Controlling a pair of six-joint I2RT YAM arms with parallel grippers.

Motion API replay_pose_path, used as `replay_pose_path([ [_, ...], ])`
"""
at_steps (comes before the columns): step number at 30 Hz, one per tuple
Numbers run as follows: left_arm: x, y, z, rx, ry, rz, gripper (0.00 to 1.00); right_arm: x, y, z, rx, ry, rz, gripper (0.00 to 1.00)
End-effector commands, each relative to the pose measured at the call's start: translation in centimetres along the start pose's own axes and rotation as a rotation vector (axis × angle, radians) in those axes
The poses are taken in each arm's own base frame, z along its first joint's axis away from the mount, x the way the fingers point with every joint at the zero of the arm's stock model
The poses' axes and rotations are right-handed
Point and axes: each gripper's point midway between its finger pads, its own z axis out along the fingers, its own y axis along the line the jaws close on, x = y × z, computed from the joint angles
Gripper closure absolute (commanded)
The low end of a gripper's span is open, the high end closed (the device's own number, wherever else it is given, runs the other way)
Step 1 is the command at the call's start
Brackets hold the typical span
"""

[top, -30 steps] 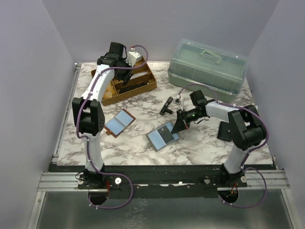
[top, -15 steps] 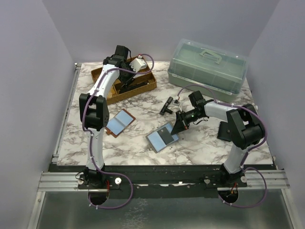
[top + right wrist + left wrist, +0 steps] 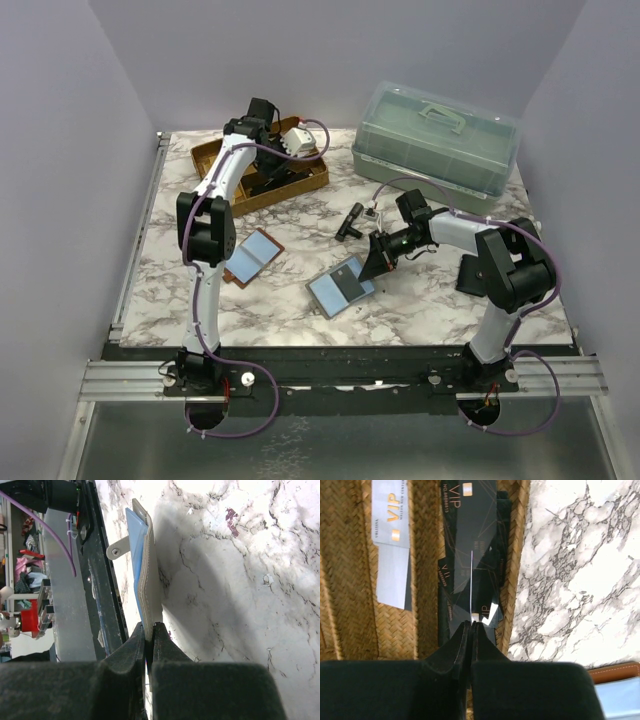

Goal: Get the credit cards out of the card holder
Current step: Place the credit card in the storage box.

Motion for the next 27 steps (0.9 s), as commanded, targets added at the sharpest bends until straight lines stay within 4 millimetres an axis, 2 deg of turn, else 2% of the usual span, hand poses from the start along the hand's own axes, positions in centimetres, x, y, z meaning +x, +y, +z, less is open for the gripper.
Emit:
replay_pose_path([
  [1, -0.4, -1.5, 1.1, 0.090, -0.029, 0.032, 1.00, -0.3, -0.1, 0.2, 0.004, 0.009, -0.012, 1.00],
  [4, -0.2, -1.4, 1.7, 0.093, -0.027, 0.030, 1.00, -0.3, -0.1, 0.2, 0.004, 0.009, -0.013, 1.00],
  [5, -0.2, -1.3, 2.0, 0.092, -0.028, 0.022, 0.97, -0.3, -0.1, 0.2, 0.005, 0.009, -0.013, 1.00],
  [7, -0.2, -0.5, 2.6, 0.051, -0.024, -0.011, 0.78, -0.3, -0.1, 0.1, 0.006, 0.009, -0.014, 1.00],
  [9, -0.2, 1.3, 2.9, -0.052, 0.000, -0.059, 0.57, -0.3, -0.2, 0.1, 0.009, 0.010, -0.016, 1.00],
  [12, -1.6, 3.7, 1.9, -0.191, -0.016, -0.141, 0.53, -0.4, -0.2, 0.1, 0.013, 0.009, -0.020, 1.00],
  [16, -4.5, 5.9, -1.8, -0.333, -0.116, -0.235, 0.52, -0.4, -0.3, 0.1, 0.018, 0.011, -0.021, 1.00],
  [20, -7.4, 5.8, -6.5, -0.395, -0.254, -0.324, 0.51, -0.5, -0.2, -0.1, 0.027, 0.009, -0.032, 1.00],
  [22, -8.9, 4.8, -9.3, -0.399, -0.355, -0.368, 0.50, -0.6, -0.3, -0.1, 0.031, 0.009, -0.037, 1.00],
  [25, -9.9, 2.2, -12.8, -0.365, -0.518, -0.472, 0.46, -0.5, -0.5, -0.1, 0.046, 0.011, -0.041, 1.00],
  [27, -10.1, -0.5, -14.7, -0.277, -0.644, -0.595, 0.34, -0.5, -0.7, -0.2, 0.059, 0.013, -0.044, 1.00],
])
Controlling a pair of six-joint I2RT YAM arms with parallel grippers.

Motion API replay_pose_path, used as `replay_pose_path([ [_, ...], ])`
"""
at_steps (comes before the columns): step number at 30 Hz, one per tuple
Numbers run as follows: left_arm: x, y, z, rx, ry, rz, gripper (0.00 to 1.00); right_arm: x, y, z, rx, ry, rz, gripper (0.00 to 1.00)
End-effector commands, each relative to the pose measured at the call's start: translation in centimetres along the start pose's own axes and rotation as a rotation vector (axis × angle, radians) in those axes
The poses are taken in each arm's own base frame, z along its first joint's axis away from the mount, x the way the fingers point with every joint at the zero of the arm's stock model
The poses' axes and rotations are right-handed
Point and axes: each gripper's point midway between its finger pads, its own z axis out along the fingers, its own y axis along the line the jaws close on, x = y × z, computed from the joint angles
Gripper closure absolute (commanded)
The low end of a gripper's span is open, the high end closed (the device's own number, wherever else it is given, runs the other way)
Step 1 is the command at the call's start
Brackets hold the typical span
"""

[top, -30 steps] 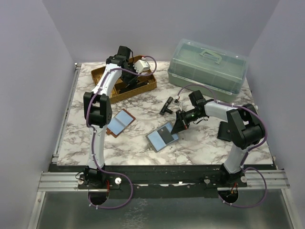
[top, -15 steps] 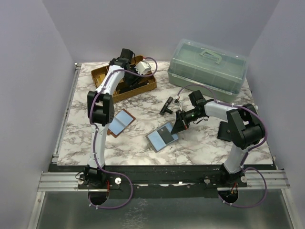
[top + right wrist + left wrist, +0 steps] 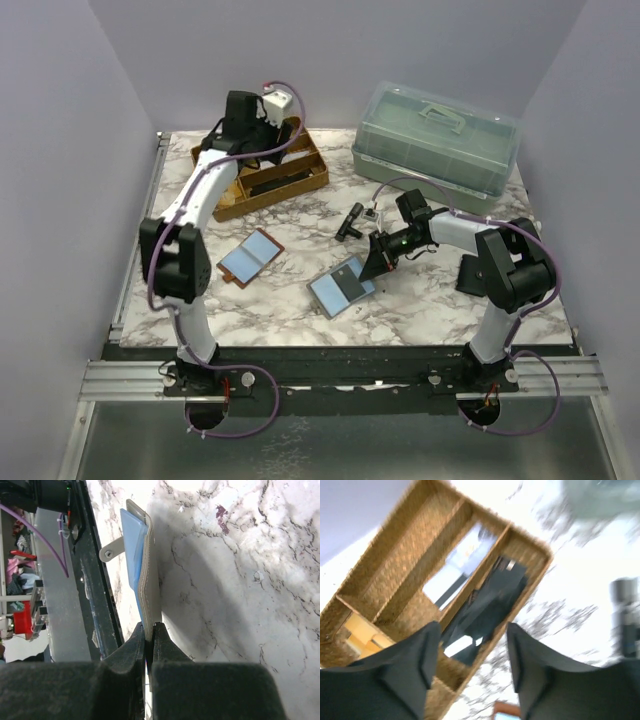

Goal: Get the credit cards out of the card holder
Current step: Place the credit card in the storage box, then remove the credit card from the card holder.

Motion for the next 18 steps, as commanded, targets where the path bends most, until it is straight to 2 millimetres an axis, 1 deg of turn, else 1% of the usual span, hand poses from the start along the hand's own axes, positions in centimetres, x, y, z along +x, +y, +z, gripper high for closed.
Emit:
replay_pose_path([
  [1, -6.1, -2.8, -8.3, 0.116, -0.385, -0.355, 0.29, -0.6, -0.4, -0.2, 0.043, 0.007, -0.043, 1.00],
  [3, -4.6, -4.2, -10.5, 0.181, -0.472, -0.556, 0.15, -0.7, -0.6, -0.2, 0.057, 0.006, -0.044, 1.00],
  [4, -3.8, -4.9, -11.6, 0.213, -0.509, -0.661, 0.06, -0.7, -0.7, -0.2, 0.062, 0.006, -0.044, 1.00],
  [5, -2.5, -5.6, -12.3, 0.239, -0.520, -0.785, 0.02, -0.7, -0.8, -0.2, 0.069, 0.006, -0.045, 1.00],
  [6, -1.2, -6.3, -12.8, 0.264, -0.518, -0.881, 0.01, -0.7, -0.9, -0.2, 0.075, 0.005, -0.043, 1.00],
  [8, 1.2, -9.2, -13.9, 0.375, -0.500, -0.982, 0.01, -0.8, -0.9, -0.3, 0.085, 0.002, -0.047, 1.00],
  [9, 2.0, -10.6, -14.8, 0.415, -0.497, -1.014, 0.01, -0.8, -0.9, -0.4, 0.090, -0.001, -0.050, 1.00],
  [11, 4.1, -13.8, -15.7, 0.454, -0.467, -1.053, 0.02, -1.1, -0.8, -0.5, 0.093, -0.008, -0.059, 1.00],
  [13, 5.6, -16.9, -16.6, 0.463, -0.462, -1.072, 0.03, -1.3, -0.5, -0.6, 0.090, -0.017, -0.063, 1.00],
  [14, 6.3, -18.0, -16.8, 0.443, -0.468, -1.095, 0.05, -1.4, -0.4, -0.6, 0.090, -0.023, -0.064, 1.00],
  [15, 7.1, -20.0, -17.2, 0.463, -0.453, -1.111, 0.08, -1.4, -0.3, -0.7, 0.089, -0.029, -0.066, 1.00],
  [18, 9.6, -23.3, -17.2, 0.465, -0.392, -1.191, 0.16, -1.7, 0.0, -0.7, 0.085, -0.038, -0.063, 1.00],
])
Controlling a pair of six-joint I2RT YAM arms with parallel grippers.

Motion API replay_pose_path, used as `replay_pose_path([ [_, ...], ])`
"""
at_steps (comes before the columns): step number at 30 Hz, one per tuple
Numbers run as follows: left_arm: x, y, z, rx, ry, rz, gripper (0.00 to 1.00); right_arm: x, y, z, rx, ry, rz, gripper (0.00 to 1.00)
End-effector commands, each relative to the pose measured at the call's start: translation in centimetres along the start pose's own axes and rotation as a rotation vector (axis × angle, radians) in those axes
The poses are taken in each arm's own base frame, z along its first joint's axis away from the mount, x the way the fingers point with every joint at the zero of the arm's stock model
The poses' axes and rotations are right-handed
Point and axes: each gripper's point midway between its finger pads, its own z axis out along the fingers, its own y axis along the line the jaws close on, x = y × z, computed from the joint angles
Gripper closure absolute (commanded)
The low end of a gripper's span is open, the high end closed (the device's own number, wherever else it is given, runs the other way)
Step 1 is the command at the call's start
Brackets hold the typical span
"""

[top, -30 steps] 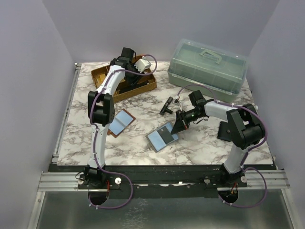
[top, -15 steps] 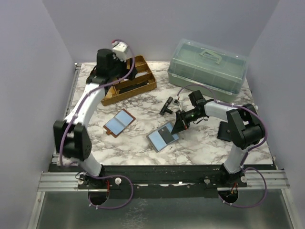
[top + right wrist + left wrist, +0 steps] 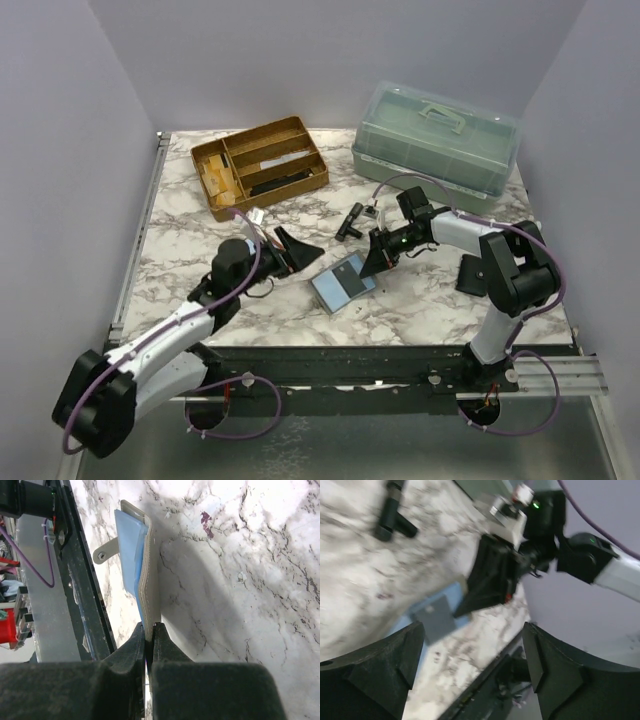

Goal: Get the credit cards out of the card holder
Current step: Remove the credit card from the card holder.

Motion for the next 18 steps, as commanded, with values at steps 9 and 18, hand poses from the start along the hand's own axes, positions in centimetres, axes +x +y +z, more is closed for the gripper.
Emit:
replay_pose_path([
  [9, 9.4, -1.5, 2.9, -0.089, 0.023, -0.110, 0.19, -1.6, 1.3, -0.6, 0.010, -0.050, -0.042, 1.00],
  [18, 10.6, -1.3, 4.7, -0.006, 0.015, -0.100, 0.19, -2.5, 3.5, -1.8, -0.014, -0.095, -0.105, 1.00],
])
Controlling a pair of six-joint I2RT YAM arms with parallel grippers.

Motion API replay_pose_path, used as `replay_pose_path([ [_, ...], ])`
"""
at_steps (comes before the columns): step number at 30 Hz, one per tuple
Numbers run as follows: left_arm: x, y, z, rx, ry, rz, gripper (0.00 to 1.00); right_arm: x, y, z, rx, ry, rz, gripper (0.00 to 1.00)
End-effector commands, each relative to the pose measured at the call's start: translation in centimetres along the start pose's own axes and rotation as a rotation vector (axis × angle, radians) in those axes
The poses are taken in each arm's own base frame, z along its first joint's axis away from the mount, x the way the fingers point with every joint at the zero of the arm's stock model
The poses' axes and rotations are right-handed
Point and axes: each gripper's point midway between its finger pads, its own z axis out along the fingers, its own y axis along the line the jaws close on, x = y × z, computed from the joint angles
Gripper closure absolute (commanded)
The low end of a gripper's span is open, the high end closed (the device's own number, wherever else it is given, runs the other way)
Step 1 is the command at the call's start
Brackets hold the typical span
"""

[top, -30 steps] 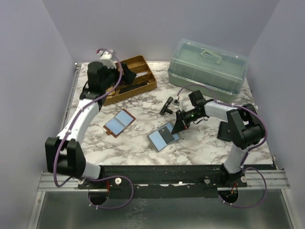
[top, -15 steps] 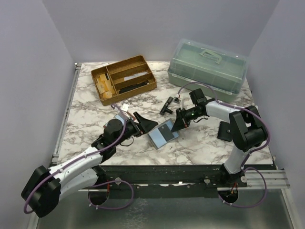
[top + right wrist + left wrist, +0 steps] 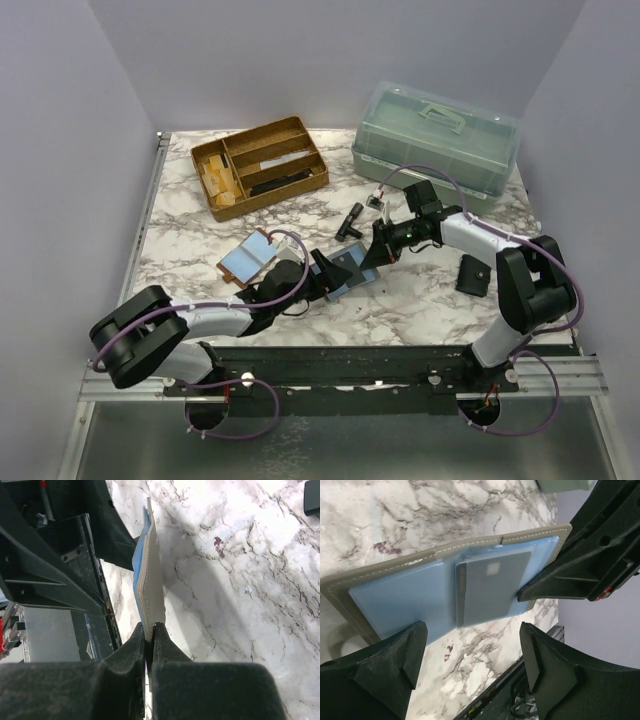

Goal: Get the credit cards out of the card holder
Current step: Remove the credit card from the card holder.

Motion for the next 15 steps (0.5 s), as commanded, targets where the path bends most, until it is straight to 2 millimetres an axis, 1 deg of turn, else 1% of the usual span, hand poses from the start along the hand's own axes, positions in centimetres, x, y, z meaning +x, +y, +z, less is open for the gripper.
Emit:
replay_pose_path([
  [1, -1.3, -3.0, 0.6, 0.153, -0.076, -0.020, 0.19, -0.3, 1.6, -0.3, -0.042, -0.024, -0.034, 1.00],
  [5, -1.2, -3.6, 1.0, 0.179, -0.072, -0.027, 0.19, -0.2, 2.4, -0.2, -0.081, -0.017, -0.043, 1.00],
  [7, -1.5, -3.5, 1.2, 0.169, -0.088, -0.042, 0.18, 0.0, 2.6, 0.0, -0.088, -0.009, -0.049, 1.00],
  [10, -1.9, -2.9, 1.5, 0.142, -0.112, -0.077, 0.18, 0.1, 2.7, 0.2, -0.093, -0.002, -0.053, 1.00],
  [13, -1.7, -2.1, 1.9, 0.109, -0.115, -0.109, 0.19, 0.1, 2.9, 0.2, -0.101, -0.004, -0.059, 1.00],
  [15, -1.6, -1.5, 2.3, 0.088, -0.114, -0.129, 0.24, 0.1, 3.1, 0.1, -0.111, -0.006, -0.061, 0.98],
])
